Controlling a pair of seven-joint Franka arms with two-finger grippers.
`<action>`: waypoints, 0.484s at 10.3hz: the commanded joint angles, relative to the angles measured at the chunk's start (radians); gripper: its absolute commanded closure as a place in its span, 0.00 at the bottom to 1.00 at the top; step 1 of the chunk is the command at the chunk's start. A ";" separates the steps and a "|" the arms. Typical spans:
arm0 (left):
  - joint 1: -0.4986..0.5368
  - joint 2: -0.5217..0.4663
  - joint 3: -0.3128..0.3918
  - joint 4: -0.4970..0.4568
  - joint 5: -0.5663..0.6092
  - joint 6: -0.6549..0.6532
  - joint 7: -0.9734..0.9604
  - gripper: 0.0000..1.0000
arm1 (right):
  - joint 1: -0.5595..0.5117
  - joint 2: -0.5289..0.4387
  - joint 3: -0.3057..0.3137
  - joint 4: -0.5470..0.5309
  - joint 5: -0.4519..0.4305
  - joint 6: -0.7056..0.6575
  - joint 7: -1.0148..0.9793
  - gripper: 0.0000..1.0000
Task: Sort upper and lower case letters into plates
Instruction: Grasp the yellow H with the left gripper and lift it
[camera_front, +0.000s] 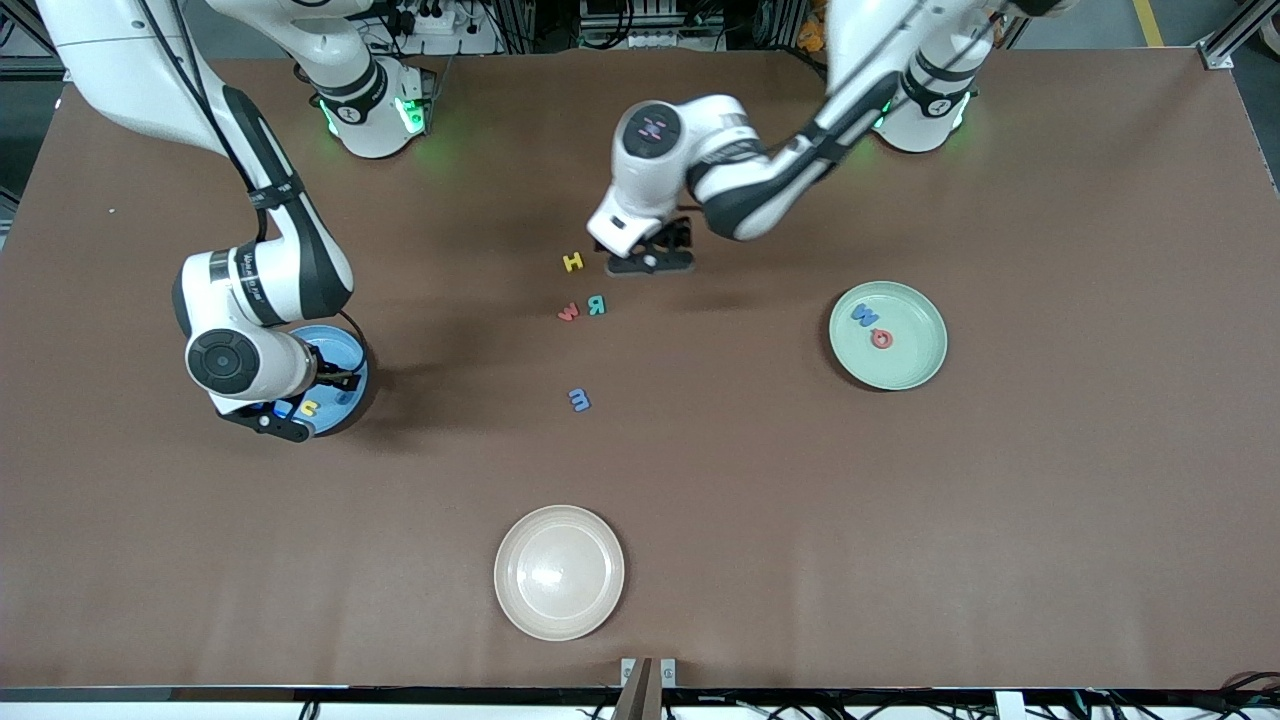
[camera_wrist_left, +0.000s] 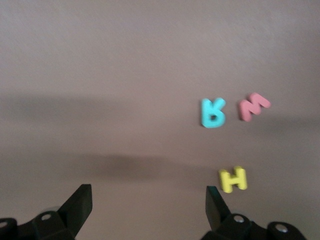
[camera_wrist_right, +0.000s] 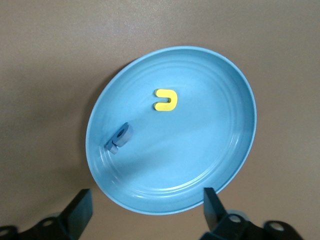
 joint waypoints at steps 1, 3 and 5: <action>-0.179 0.094 0.128 0.157 -0.004 -0.011 -0.155 0.00 | -0.007 -0.011 0.009 -0.009 -0.020 0.008 0.003 0.00; -0.273 0.146 0.213 0.214 -0.004 -0.005 -0.166 0.00 | -0.007 -0.011 0.011 -0.009 -0.020 0.008 0.003 0.00; -0.366 0.193 0.303 0.280 -0.005 -0.005 -0.223 0.00 | -0.007 -0.003 0.011 -0.001 -0.020 0.010 0.001 0.00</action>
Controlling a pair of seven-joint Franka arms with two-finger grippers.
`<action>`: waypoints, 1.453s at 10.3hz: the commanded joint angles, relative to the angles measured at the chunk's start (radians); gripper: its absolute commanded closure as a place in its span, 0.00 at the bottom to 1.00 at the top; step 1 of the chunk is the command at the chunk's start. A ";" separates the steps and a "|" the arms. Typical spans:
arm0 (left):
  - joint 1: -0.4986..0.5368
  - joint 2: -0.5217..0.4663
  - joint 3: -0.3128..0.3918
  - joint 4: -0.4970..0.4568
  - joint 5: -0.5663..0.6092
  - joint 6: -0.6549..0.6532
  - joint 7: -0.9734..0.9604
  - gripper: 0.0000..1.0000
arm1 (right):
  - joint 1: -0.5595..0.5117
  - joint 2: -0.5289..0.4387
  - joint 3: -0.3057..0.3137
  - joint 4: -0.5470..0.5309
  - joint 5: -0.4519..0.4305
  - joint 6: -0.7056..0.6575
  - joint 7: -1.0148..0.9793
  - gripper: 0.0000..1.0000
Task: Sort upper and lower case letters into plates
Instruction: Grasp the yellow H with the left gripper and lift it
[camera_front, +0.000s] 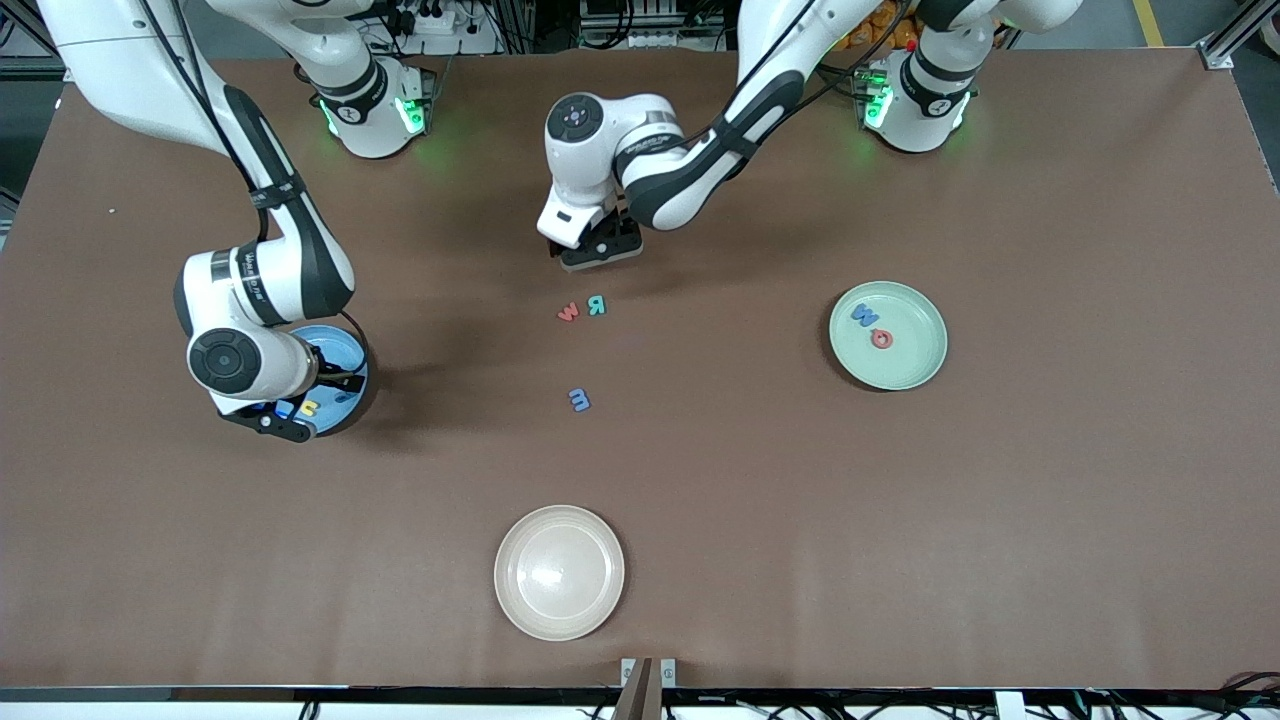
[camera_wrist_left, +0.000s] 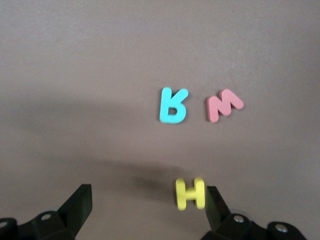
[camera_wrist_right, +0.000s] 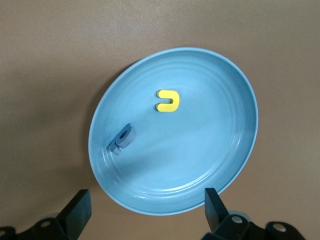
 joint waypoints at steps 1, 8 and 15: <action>-0.093 0.072 0.083 0.109 -0.007 -0.006 -0.106 0.00 | -0.008 -0.001 0.011 0.000 -0.018 0.013 0.001 0.00; -0.168 0.153 0.116 0.160 -0.007 0.043 -0.158 0.05 | 0.002 -0.001 0.014 0.014 -0.004 0.030 0.010 0.00; -0.170 0.159 0.117 0.165 -0.012 0.043 -0.156 0.48 | 0.022 -0.009 0.014 0.026 0.056 0.024 0.062 0.00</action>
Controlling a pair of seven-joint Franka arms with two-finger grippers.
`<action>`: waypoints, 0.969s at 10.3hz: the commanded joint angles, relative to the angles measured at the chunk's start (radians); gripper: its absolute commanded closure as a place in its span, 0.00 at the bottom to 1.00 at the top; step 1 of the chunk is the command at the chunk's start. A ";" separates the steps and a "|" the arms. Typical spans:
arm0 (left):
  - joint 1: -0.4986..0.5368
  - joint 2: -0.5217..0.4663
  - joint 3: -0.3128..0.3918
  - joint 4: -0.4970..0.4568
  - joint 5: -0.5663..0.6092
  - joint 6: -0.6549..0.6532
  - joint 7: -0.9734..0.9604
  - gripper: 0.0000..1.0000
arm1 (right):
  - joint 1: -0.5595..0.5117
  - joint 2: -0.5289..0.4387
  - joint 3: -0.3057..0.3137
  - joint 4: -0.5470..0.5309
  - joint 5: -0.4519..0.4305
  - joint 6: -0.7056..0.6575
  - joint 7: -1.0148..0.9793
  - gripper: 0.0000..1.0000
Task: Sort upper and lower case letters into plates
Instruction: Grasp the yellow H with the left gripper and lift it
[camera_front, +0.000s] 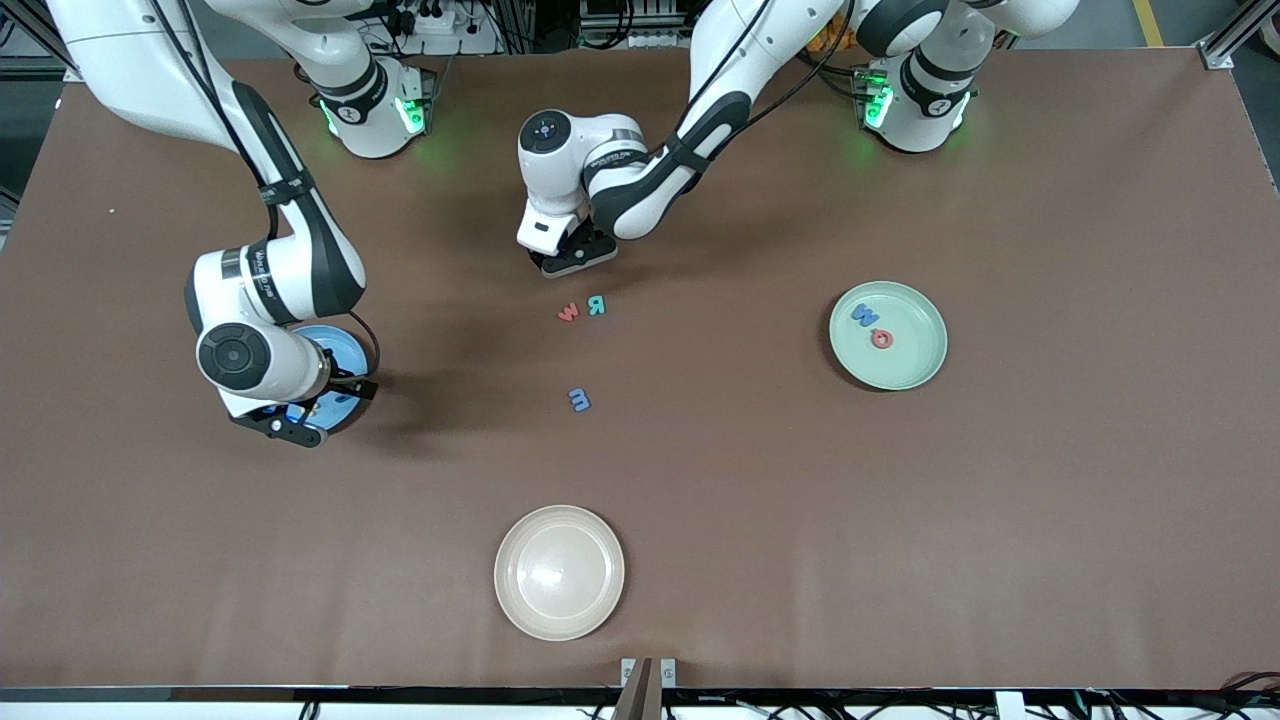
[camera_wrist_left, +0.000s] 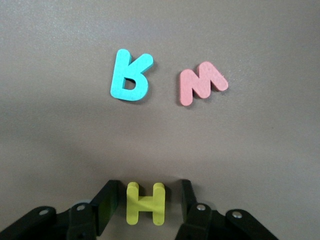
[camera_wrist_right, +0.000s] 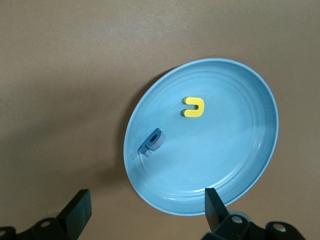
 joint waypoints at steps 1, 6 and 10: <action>-0.018 0.016 0.018 0.014 -0.013 0.001 -0.014 0.50 | 0.000 -0.005 0.004 0.019 0.042 -0.003 0.043 0.00; -0.018 0.014 0.018 0.014 -0.018 -0.001 -0.012 0.84 | 0.023 -0.004 0.004 0.039 0.154 0.001 0.062 0.00; 0.033 -0.019 0.012 0.014 -0.070 -0.046 0.069 0.91 | 0.078 -0.015 0.006 0.036 0.193 0.003 0.245 0.00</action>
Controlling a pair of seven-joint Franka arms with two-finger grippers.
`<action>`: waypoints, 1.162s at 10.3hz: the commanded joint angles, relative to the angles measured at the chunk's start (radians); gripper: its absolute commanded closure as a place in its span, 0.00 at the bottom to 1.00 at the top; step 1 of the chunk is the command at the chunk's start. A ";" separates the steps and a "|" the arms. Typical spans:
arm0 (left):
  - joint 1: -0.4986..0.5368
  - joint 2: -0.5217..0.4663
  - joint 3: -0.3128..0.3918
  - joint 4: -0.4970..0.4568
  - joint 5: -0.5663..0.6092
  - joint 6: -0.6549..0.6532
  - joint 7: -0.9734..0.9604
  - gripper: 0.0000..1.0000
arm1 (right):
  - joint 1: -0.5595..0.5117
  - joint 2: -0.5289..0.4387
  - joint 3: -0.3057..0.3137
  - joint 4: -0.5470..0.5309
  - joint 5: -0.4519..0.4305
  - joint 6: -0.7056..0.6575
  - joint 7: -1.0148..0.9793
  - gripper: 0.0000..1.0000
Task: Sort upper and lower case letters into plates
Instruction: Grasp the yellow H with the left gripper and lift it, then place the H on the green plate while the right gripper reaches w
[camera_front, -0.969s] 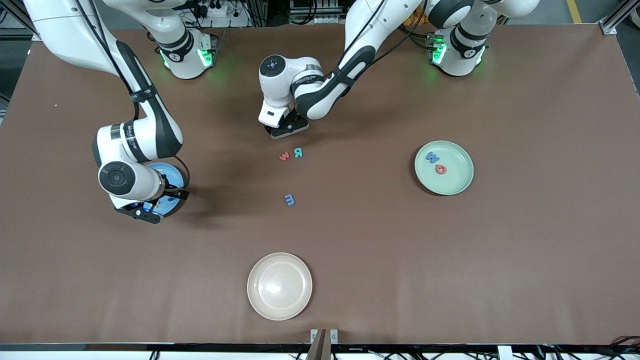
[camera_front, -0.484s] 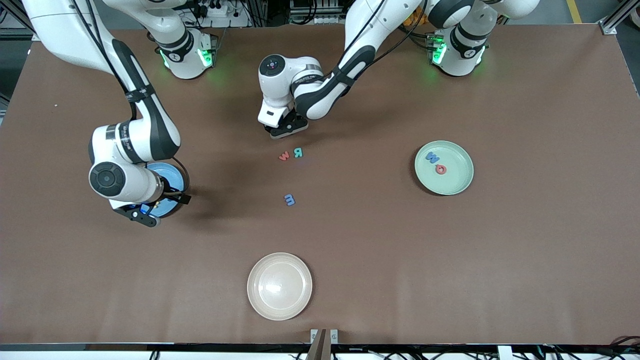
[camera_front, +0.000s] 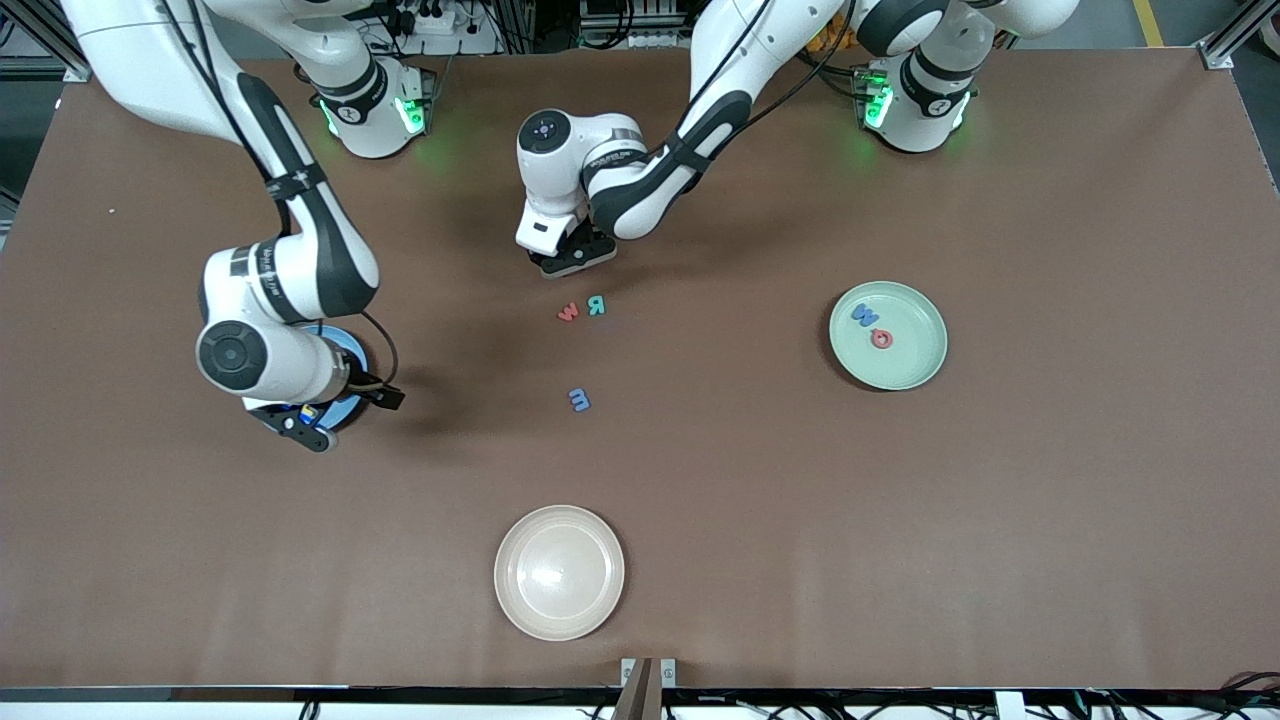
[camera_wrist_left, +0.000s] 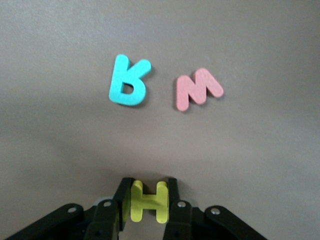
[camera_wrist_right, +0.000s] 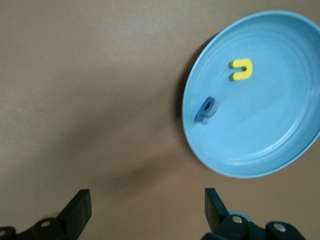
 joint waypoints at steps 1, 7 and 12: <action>0.060 -0.035 -0.004 0.005 -0.074 -0.079 0.110 0.91 | 0.016 -0.017 0.002 -0.008 0.023 -0.002 0.068 0.00; 0.257 -0.245 -0.017 -0.093 -0.161 -0.412 0.688 0.91 | 0.169 -0.039 0.004 -0.103 0.053 0.090 0.287 0.00; 0.473 -0.484 -0.029 -0.526 -0.159 -0.181 1.044 0.90 | 0.423 -0.067 0.001 -0.232 0.110 0.336 0.628 0.00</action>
